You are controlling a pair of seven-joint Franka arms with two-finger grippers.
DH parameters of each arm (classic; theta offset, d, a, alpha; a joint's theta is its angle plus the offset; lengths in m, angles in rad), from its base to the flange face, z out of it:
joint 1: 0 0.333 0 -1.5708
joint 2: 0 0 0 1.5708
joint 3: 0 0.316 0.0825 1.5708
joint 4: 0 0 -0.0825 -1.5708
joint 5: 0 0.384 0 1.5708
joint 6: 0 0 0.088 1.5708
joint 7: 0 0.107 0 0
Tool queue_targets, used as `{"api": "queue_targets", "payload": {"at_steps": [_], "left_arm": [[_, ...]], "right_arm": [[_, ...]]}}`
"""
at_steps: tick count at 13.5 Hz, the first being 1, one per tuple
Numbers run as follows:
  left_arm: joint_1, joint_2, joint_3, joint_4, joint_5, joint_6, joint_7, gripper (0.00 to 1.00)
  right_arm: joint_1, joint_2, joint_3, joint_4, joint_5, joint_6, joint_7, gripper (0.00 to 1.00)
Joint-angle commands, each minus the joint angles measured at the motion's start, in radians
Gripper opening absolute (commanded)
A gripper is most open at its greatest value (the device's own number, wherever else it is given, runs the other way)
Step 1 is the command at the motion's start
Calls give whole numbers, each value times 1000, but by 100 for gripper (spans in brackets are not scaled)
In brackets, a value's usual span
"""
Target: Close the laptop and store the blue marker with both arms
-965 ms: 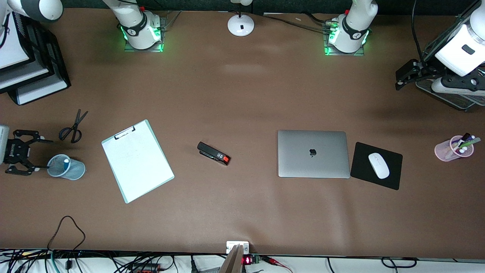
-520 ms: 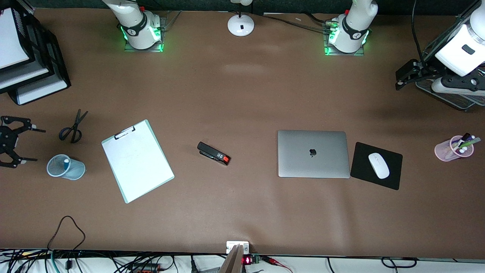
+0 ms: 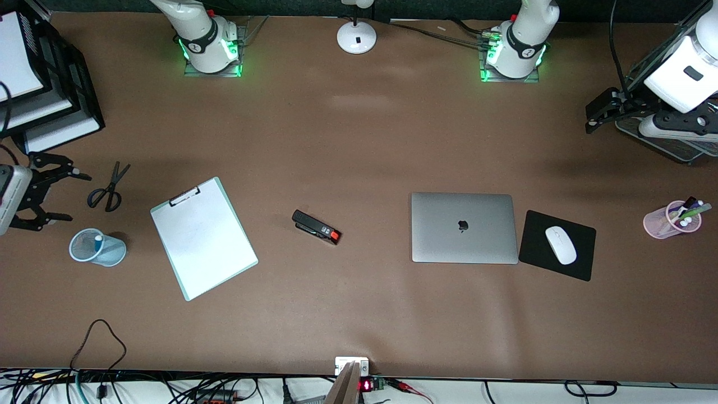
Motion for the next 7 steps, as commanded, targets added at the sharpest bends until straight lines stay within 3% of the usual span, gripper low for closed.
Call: {"api": "queue_targets", "payload": {"at_steps": [1,7], "left_arm": [[8,-14,0,-9,-15,4,27,100],[8,-14,0,-9,-14,4,27,100]], "right_arm": [[49,-72,-5,-64,-72,9,178,100],[111,-123,-5,-89,-130,3,622,100]]}}
